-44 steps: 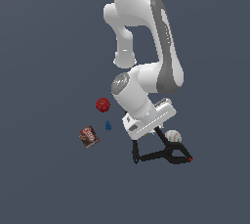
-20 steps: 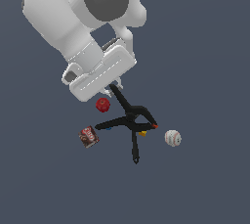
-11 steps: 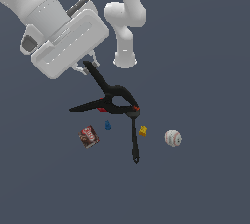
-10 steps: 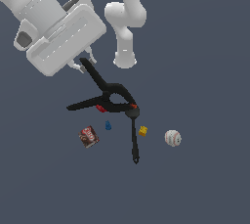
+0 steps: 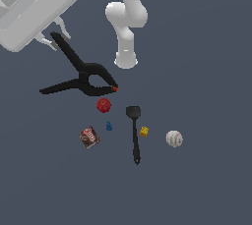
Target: Pick up a designated object from a clutter of objects.
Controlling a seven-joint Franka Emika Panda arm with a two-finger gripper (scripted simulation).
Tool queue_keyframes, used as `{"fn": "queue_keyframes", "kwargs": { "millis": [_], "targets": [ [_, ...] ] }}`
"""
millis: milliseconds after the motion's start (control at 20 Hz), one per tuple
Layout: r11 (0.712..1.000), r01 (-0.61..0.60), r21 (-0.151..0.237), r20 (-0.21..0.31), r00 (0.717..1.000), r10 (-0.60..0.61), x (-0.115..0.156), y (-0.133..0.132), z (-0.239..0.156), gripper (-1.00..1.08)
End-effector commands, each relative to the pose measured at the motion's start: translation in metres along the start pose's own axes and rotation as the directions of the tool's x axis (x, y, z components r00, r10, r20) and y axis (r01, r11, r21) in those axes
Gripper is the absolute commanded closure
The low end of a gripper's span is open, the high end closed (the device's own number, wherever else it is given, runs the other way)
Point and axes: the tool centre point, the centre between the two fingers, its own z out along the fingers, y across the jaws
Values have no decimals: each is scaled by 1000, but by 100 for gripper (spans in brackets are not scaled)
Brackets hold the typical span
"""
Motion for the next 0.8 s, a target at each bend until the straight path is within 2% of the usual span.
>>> {"fn": "queue_keyframes", "kwargs": {
  "millis": [0,300,750],
  "targets": [
    [1000,3,-1,-1,1000,-3,0,1,-15,108],
    [1000,4,1,-2,1000,-4,-1,4,-32,108],
    [1000,2,2,-1,1000,-2,1,5,-35,108]
  ]
}}
